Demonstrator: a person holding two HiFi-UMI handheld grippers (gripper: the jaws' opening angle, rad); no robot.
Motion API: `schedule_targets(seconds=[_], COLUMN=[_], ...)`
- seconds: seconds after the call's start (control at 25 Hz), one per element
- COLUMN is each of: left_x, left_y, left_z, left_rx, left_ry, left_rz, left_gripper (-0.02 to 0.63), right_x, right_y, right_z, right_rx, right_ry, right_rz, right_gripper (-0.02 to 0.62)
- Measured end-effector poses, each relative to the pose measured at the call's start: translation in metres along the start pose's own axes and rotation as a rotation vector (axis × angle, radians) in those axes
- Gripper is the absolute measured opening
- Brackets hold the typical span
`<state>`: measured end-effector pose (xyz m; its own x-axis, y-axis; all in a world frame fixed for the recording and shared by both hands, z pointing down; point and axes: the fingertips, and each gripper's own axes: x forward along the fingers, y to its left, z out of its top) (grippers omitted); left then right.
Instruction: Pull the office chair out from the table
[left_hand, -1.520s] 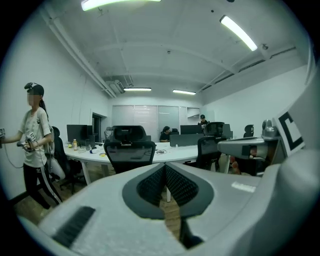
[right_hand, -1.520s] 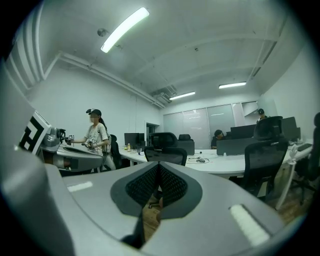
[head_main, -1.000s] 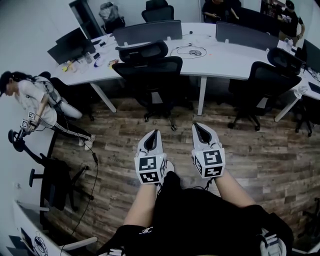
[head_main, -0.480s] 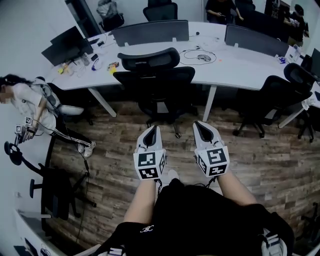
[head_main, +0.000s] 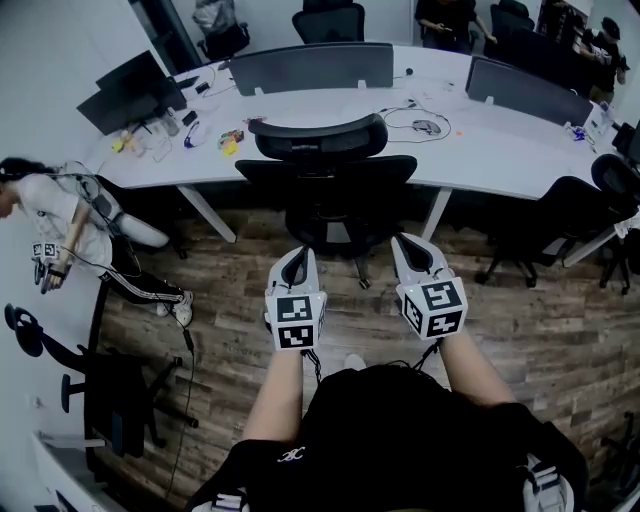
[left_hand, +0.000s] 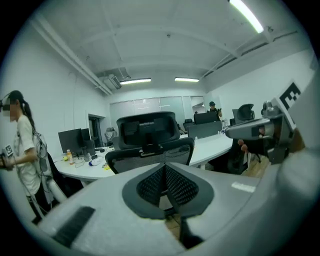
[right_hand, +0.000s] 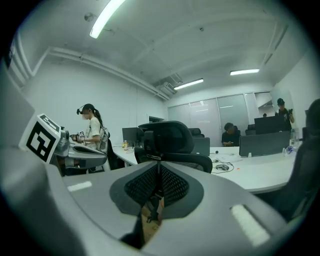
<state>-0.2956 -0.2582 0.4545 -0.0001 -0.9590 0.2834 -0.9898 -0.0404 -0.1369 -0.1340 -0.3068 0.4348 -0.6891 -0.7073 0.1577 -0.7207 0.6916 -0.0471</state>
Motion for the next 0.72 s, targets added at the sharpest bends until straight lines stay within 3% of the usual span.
schedule_targets(seconds=[0.2, 0.32, 0.4, 0.64, 0.72], left_x=[0.047, 0.079, 0.102, 0.165, 0.185], left_y=[0.055, 0.085, 0.102, 0.149, 0.159], left_z=[0.007, 0.015, 0.018, 0.004, -0.005], left_rx=[0.159, 0.307, 0.428, 0.809, 0.881], left_ry=[0.013, 0.015, 0.036, 0.157, 0.201], left_rz=[0.008, -0.007, -0.022, -0.014, -0.011], left_gripper=[0.008, 0.019, 0.154, 0.25, 0.272], right_x=[0.051, 0.079, 0.094, 0.137, 0.153], right_y=[-0.024, -0.047, -0.063, -0.103, -0.113], right_z=[0.011, 0.018, 0.02, 0.001, -0.004], right_rx=[-0.112, -0.218, -0.291, -0.536, -0.596], right_ry=[0.037, 0.069, 0.095, 0.222, 0.243], right_rz=[-0.012, -0.021, -0.026, -0.015, 0.004], right_gripper=[0.073, 0.123, 0.14, 0.206, 0.226])
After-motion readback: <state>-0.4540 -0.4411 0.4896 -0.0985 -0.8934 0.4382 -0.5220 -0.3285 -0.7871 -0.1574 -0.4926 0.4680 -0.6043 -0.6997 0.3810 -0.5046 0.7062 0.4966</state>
